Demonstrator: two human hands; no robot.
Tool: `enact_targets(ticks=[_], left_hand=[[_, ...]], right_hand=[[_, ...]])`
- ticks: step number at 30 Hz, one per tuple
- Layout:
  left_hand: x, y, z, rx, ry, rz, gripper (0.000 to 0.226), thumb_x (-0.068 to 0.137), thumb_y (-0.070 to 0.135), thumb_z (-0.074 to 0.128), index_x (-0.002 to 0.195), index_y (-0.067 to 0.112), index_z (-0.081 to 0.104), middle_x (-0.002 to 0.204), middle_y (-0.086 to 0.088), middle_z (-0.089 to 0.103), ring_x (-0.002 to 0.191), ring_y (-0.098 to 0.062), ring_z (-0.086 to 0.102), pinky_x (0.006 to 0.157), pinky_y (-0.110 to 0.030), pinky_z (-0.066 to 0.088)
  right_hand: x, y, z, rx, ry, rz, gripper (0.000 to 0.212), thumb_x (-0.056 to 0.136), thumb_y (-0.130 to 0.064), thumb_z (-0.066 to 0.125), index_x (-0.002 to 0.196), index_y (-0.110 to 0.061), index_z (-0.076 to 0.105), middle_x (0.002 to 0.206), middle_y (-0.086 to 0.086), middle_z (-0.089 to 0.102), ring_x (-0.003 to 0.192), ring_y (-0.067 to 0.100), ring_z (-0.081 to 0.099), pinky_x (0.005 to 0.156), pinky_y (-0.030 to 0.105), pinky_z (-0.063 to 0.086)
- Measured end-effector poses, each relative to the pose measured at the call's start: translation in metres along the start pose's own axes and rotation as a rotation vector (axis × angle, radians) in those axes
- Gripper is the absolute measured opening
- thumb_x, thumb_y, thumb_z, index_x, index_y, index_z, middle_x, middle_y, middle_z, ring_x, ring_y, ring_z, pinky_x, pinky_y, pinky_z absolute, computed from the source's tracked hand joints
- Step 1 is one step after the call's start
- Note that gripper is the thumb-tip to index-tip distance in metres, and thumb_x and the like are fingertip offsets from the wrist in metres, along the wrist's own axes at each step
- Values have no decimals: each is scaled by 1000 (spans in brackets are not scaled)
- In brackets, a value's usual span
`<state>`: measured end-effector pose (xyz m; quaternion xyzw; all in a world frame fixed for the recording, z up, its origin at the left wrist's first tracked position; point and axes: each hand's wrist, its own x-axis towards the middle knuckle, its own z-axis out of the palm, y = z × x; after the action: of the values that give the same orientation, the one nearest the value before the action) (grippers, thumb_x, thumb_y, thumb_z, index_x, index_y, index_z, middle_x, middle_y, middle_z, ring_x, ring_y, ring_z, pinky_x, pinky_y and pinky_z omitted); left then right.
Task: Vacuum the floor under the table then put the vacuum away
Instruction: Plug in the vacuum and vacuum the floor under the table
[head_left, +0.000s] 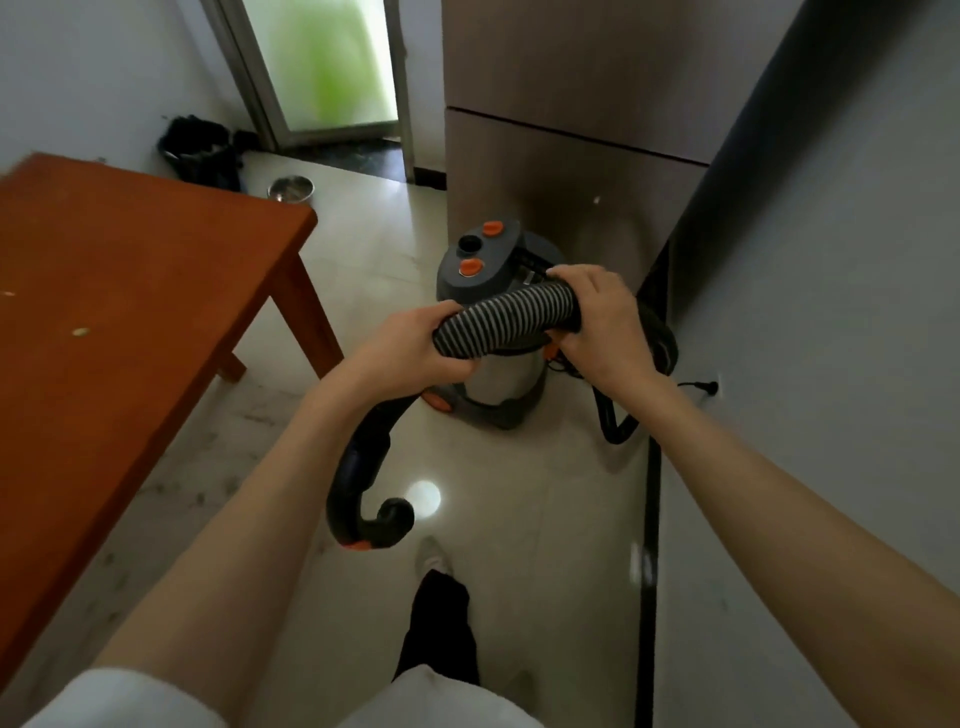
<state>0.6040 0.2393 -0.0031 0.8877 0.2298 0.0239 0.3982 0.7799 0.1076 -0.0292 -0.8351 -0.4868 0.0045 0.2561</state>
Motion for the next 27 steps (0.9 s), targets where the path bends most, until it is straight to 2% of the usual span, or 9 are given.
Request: enact_targets(ticks=[4,8,11,16,19,25,27], left_hand=[[49,-27,-37,22,88,-40,52,80,27,71,126,20,46,101,8,52,93,-8,54,73,-18,46],[106,-54,-79,28,98,-71,61,80,26,72,129,21,37,103,7,47,91,-10,53,69,-16,46],[139,-76,-94,93,87,-83,59,79,26,73,127,19,41,102,8,48,93,-11,52,75,-22,48],[184,-110,-102,85,139,-62,51,80,27,72,122,18,46,104,9,49,96,-7,50,76,-20,44],[216,-119,-112,44,217,-38,50,81,25,70,124,16,46,108,4,52,98,-11,51,82,-26,45],[295,-126,-126,-15,304,-33,47,82,22,70,124,12,50,110,-2,56,99,-13,51,83,-25,40],[328,-132,-129,-21,318,-59,47,83,23,69,124,12,50,112,-4,57,100,-15,53,82,-25,40]], right_hand=[[67,-7,22,82,-66,57,54,82,-9,67,132,-10,46,132,12,46,126,27,40,109,47,33],[137,-9,43,127,-29,77,52,84,-7,64,131,-12,45,130,10,47,124,25,40,109,49,33],[177,-1,48,99,-21,97,51,85,-5,62,132,-12,45,132,10,46,126,25,38,110,53,29],[227,15,65,60,-48,120,51,85,-3,61,131,-13,45,134,10,44,128,27,35,111,57,26],[264,21,76,69,6,124,51,83,1,60,130,-13,46,132,10,45,127,27,35,110,57,26],[338,57,96,109,68,146,53,83,0,63,132,-13,47,135,11,43,132,26,33,111,57,25],[365,73,107,163,62,183,53,86,-5,63,135,-11,45,139,12,40,134,26,33,114,50,26]])
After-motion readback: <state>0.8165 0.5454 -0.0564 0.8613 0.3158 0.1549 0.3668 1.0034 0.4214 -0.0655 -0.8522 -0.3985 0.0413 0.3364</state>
